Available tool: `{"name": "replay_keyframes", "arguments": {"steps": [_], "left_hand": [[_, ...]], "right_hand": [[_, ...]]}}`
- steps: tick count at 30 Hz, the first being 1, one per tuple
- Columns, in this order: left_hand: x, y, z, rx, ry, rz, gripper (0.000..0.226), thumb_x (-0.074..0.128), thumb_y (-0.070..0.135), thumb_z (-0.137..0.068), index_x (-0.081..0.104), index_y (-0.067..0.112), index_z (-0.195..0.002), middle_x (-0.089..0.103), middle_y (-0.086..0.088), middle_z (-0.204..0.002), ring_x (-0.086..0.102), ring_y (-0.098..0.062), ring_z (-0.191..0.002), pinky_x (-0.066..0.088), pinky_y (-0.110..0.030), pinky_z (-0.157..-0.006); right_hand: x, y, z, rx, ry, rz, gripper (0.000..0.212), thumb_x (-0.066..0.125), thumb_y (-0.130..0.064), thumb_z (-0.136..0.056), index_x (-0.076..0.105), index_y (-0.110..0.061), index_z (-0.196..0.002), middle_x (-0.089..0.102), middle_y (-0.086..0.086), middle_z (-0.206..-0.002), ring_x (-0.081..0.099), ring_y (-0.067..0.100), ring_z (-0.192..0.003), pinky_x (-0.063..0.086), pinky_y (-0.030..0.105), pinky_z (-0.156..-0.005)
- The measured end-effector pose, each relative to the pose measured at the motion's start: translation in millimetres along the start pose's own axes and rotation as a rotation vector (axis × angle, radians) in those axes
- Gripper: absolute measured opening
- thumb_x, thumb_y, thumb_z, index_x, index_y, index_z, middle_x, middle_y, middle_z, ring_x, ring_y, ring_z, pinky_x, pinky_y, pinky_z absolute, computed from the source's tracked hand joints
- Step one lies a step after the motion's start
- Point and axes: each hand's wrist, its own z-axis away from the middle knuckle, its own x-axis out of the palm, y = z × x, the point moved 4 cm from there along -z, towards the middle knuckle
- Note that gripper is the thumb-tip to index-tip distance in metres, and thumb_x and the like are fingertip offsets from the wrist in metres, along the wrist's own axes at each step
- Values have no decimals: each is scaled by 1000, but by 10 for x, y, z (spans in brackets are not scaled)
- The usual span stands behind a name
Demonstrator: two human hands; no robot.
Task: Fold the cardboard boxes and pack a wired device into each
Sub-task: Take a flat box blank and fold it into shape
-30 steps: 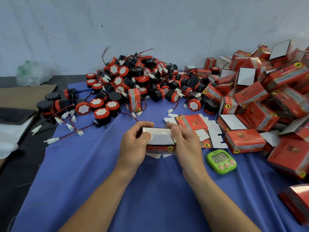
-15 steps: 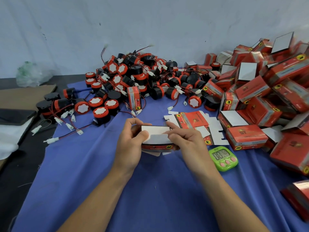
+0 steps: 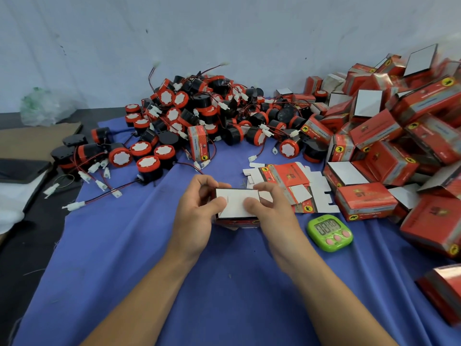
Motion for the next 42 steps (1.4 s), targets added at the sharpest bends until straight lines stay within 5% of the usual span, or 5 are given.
{"name": "replay_keyframes", "arguments": {"steps": [10, 18, 26, 39, 42], "left_hand": [[112, -83, 53, 26, 24, -473, 35, 58, 24, -69, 60, 41, -99, 64, 36, -109, 63, 0, -92, 46, -10, -70], [18, 20, 49, 38, 13, -188, 40, 65, 47, -73, 67, 33, -110, 73, 3, -104, 70, -27, -101, 61, -53, -82], [15, 113, 85, 272, -98, -525, 78, 88, 29, -70, 52, 42, -137, 67, 23, -120, 65, -1, -112, 48, -8, -86], [-36, 247, 108, 420, 197, -619, 86, 77, 55, -81, 39, 28, -154, 44, 24, -150, 39, 7, -140, 30, -8, -111], [-44, 306, 153, 525, 292, -697, 52, 67, 55, -87, 56, 22, -126, 53, 21, -118, 49, -1, -114, 37, -13, -99]], "right_hand": [[-13, 31, -38, -34, -86, 6, 60, 56, 20, -81, 70, -25, -119, 76, -5, -109, 72, 25, -100, 59, 45, -94], [37, -21, -30, -93, -101, -85, 24, 57, -11, -93, 75, -20, -105, 76, 9, -106, 72, 31, -101, 57, 51, -89], [-3, -109, -6, -198, -94, -121, 20, 60, -24, -88, 75, -20, -100, 78, 3, -101, 72, 22, -95, 57, 34, -77], [-43, -160, -22, -64, -239, -465, 52, 76, -6, -80, 64, -8, -130, 72, 17, -123, 69, 32, -116, 59, 45, -93], [-27, -105, -23, 80, -327, -681, 58, 73, -6, -81, 57, -3, -137, 70, 16, -127, 68, 33, -113, 57, 43, -94]]}}
